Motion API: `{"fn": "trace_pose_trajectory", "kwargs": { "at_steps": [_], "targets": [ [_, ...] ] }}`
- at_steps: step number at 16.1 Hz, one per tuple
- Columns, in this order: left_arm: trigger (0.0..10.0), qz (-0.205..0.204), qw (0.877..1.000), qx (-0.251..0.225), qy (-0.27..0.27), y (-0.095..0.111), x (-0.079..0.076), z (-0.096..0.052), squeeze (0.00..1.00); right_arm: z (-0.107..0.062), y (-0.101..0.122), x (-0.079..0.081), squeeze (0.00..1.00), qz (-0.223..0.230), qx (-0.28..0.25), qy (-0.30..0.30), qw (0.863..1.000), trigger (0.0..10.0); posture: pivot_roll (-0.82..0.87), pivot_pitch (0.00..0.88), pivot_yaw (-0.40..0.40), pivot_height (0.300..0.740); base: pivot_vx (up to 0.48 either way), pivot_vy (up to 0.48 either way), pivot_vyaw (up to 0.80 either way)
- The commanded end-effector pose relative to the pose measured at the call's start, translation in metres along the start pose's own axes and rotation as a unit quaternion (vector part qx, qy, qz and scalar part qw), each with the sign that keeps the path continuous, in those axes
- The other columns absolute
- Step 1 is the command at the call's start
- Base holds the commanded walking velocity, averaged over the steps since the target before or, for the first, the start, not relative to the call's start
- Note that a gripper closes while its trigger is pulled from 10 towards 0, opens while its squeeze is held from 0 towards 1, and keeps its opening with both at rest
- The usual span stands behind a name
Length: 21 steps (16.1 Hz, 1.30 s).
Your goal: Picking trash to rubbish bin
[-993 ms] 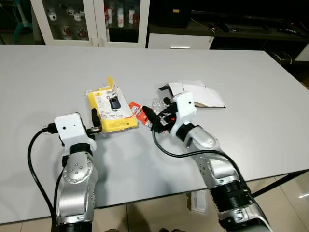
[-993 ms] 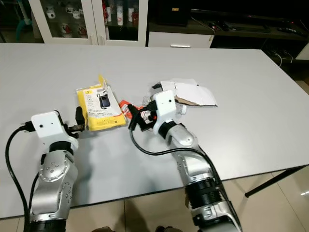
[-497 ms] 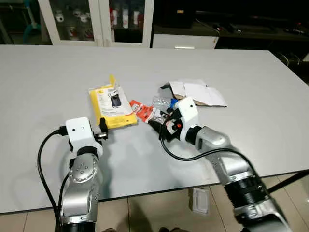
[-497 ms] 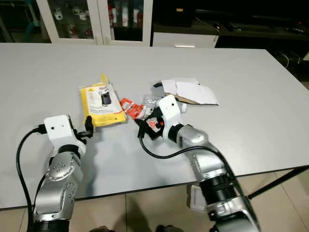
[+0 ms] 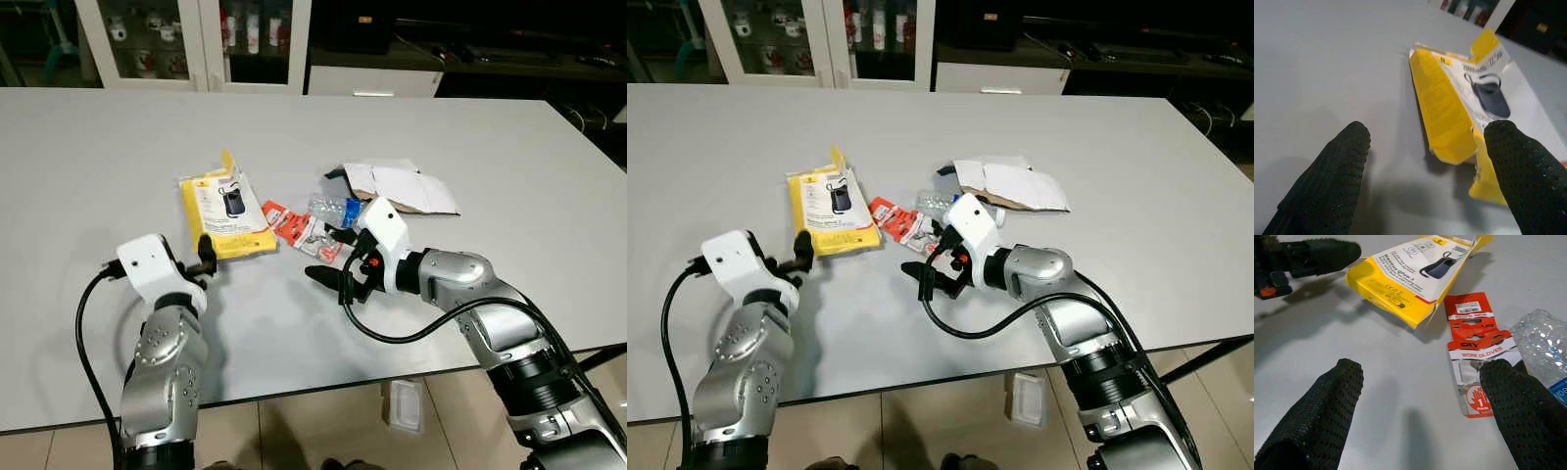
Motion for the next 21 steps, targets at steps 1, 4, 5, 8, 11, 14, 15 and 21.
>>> {"fn": "trace_pose_trajectory", "kwargs": {
  "at_steps": [1,4,5,8,11,14,15,21],
  "targets": [
    [10.0,-0.064,0.998,0.013,-0.013,-0.014,-0.012,-0.002,0.00,-0.004,0.000,0.002,0.00,-0.005,0.005,0.010,1.000,10.0,-0.05,0.095,-0.100,0.740,0.000,0.000,0.00],
    [10.0,-0.080,0.996,0.016,-0.024,-0.011,-0.021,-0.005,0.00,-0.006,0.001,0.001,0.00,-0.008,0.008,0.013,1.000,10.0,-0.06,0.095,-0.102,0.740,0.000,0.000,0.00],
    [10.0,-0.084,0.996,0.019,-0.024,-0.012,-0.022,-0.005,0.00,-0.006,0.001,0.001,0.00,-0.009,0.009,0.014,1.000,10.0,-0.06,0.096,-0.106,0.740,0.000,0.000,0.00],
    [10.0,-0.120,0.992,0.026,-0.023,-0.015,-0.026,-0.006,0.00,-0.006,0.003,0.001,0.23,-0.009,0.006,0.018,1.000,10.0,-0.06,0.095,-0.108,0.740,0.000,0.000,0.00],
    [10.0,-0.115,0.993,0.030,-0.017,-0.016,-0.025,-0.005,0.00,-0.007,0.001,-0.001,1.00,-0.008,0.011,0.009,1.000,10.0,-0.06,0.092,-0.109,0.740,0.000,0.000,0.00],
    [10.0,-0.166,0.985,0.033,-0.030,-0.015,-0.033,-0.003,0.00,-0.006,0.001,-0.003,1.00,-0.012,0.010,0.007,1.000,10.0,-0.07,0.090,-0.114,0.740,0.000,0.000,0.00],
    [10.0,-0.170,0.984,0.034,-0.031,-0.015,-0.034,-0.003,0.00,-0.006,0.002,-0.003,1.00,-0.012,0.010,0.008,1.000,10.0,-0.07,0.090,-0.114,0.740,0.000,0.000,0.00],
    [10.0,-0.266,0.960,0.072,-0.047,-0.026,-0.054,0.002,0.00,-0.009,0.005,-0.007,1.00,-0.024,0.012,0.001,1.000,10.0,-0.10,0.090,-0.133,0.740,0.000,0.000,0.00]
  ]
}}
Point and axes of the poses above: a point about 5 cm out from each wrist's last joint towards the gripper, its own z axis pointing out of the wrist towards the gripper, its own y axis along the axis of the wrist's last joint, x = y × z, the point moved 2 cm from there along z, pointing out of the wrist towards the gripper, and after that the axes turned 13 degrees about -z, right-handed, at the moved point
